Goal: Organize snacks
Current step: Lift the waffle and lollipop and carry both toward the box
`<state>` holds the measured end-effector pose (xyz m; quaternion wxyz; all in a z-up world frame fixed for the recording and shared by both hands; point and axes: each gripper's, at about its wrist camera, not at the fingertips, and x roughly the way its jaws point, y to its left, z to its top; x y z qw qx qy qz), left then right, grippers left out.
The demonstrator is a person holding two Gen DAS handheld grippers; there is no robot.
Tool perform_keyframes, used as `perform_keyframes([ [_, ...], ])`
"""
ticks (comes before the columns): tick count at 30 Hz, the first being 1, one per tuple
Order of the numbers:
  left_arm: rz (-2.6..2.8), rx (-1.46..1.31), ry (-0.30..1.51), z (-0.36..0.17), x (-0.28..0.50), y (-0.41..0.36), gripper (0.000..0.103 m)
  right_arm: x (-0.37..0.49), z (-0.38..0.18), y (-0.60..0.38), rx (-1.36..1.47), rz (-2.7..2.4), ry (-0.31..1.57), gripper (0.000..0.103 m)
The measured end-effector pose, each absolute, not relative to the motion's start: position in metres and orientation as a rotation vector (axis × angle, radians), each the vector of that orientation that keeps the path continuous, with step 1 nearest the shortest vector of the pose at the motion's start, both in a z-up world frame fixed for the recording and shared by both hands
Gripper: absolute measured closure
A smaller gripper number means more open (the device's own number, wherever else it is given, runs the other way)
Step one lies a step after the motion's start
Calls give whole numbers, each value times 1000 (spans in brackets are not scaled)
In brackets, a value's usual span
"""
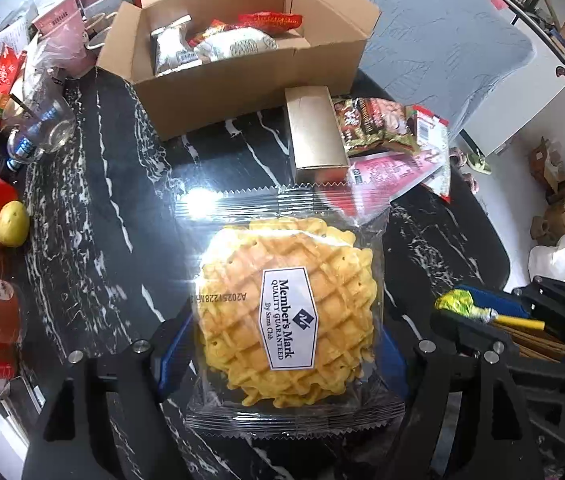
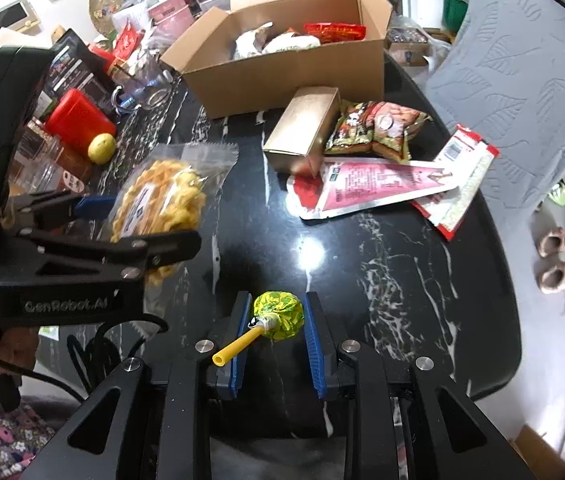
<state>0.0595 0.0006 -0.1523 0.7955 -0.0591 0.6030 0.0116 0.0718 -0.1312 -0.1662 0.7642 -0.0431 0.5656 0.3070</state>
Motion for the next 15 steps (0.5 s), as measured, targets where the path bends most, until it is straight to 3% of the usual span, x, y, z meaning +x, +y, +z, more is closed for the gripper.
perform_keyframes([
  [15,115,-170,1206,-106,66,8,25,109,-123,-139,-157,737,1144,77],
])
